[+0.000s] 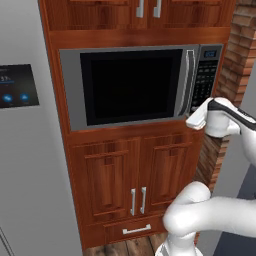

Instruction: Remove the apple from the bowl and place it on the small plate. Then place the bowl with only the fish in the microwave, close the door, and press the start button to microwave the fish.

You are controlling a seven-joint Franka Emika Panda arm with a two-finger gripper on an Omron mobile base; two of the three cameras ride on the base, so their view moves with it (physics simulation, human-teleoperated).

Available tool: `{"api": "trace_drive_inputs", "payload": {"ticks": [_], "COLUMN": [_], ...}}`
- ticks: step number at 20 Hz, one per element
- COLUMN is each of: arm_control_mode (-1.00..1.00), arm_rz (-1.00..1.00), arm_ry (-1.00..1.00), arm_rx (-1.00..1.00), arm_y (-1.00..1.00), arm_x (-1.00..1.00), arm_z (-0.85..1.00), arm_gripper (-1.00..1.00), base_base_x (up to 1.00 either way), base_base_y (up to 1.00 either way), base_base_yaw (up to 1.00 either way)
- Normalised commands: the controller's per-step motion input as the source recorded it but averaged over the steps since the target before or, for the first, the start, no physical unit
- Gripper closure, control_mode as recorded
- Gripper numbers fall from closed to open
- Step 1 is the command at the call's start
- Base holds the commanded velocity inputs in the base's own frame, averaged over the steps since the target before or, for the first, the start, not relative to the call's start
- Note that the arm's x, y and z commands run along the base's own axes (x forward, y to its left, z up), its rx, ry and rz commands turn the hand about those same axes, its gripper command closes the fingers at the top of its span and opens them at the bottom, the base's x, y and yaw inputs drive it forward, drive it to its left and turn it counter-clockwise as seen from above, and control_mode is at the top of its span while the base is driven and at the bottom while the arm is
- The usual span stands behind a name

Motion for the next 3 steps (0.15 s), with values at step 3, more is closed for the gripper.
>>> {"api": "trace_drive_inputs", "payload": {"ticks": [3], "arm_control_mode": [-1.0], "arm_rz": [0.0], "arm_ry": [0.0], "arm_rx": [0.0], "arm_y": [0.17], "arm_x": [0.0], "arm_z": [-0.11], "arm_gripper": [-1.0], "base_base_x": [0.0], "base_base_y": [0.0], "base_base_yaw": [0.0]}}
